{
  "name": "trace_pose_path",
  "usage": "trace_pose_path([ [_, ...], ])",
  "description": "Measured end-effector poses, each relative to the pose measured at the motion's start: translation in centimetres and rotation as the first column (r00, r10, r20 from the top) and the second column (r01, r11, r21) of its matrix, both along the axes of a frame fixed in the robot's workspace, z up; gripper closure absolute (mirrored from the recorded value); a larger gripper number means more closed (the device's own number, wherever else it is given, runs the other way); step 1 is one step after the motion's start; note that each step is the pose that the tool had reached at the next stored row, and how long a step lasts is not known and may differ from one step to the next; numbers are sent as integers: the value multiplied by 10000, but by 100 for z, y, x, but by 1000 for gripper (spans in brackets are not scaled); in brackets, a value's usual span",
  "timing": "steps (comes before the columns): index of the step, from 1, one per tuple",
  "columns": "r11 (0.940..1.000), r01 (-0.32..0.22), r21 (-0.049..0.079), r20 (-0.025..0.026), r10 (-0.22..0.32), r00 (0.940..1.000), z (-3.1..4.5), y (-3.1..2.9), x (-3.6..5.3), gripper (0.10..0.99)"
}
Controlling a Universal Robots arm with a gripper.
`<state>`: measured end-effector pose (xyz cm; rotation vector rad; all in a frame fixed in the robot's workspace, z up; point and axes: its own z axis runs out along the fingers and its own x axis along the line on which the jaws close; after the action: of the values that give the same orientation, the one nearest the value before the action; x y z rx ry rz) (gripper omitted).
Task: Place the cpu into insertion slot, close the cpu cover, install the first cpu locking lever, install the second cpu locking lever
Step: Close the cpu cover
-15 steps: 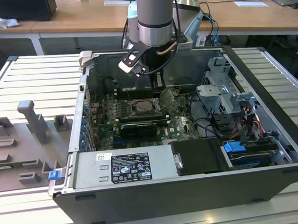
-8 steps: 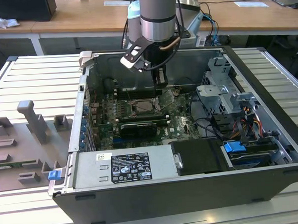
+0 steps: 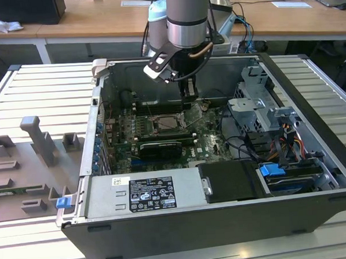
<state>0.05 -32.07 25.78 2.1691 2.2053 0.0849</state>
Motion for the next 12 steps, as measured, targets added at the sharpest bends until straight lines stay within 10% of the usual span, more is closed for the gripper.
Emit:
trace_pose_path([
  [12,10000,-1,0,0,1,10000,0,0,91,980],
])
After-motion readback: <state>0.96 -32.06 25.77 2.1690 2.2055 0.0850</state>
